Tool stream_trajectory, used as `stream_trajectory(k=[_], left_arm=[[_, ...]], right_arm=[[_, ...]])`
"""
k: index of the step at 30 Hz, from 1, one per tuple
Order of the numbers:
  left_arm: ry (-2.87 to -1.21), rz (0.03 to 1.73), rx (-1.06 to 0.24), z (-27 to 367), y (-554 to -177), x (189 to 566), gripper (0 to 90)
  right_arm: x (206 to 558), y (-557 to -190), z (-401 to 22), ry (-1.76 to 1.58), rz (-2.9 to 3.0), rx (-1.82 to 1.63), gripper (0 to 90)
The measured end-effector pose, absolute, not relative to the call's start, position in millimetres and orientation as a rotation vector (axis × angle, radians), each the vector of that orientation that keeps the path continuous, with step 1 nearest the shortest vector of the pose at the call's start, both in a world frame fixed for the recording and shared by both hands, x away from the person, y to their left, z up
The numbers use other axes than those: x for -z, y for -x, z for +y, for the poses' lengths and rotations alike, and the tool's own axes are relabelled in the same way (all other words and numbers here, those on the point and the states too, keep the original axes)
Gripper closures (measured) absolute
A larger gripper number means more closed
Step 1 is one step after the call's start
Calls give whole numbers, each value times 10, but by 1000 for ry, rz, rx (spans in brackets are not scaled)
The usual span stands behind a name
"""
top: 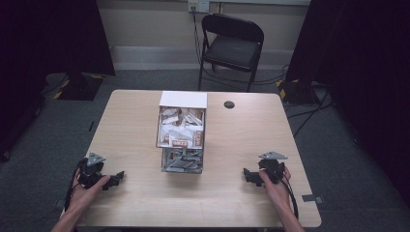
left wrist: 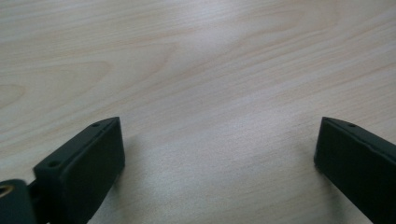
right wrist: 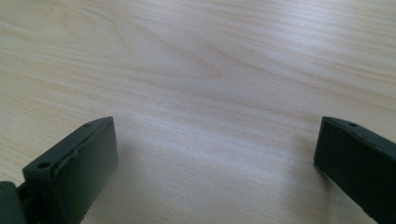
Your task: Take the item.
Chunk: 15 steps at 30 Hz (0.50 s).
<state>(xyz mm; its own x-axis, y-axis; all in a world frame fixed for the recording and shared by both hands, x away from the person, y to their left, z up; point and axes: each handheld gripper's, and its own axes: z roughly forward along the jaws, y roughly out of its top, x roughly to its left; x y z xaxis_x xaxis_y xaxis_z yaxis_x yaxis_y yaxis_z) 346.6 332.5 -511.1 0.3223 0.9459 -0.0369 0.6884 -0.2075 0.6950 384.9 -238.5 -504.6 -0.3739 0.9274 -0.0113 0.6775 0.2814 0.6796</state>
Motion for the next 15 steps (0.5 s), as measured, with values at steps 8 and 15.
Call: stream_trajectory(k=[8, 15], left_arm=[[-1963, 1462, -546, 3337, -3449, 5078, 149], [-1984, 1436, -515, 3316, -3448, 5054, 170]], right_arm=[[5046, -3849, -2387, -1442, 2152, -834, 0], [5044, -3844, -2404, -1413, 2183, -846, 0]])
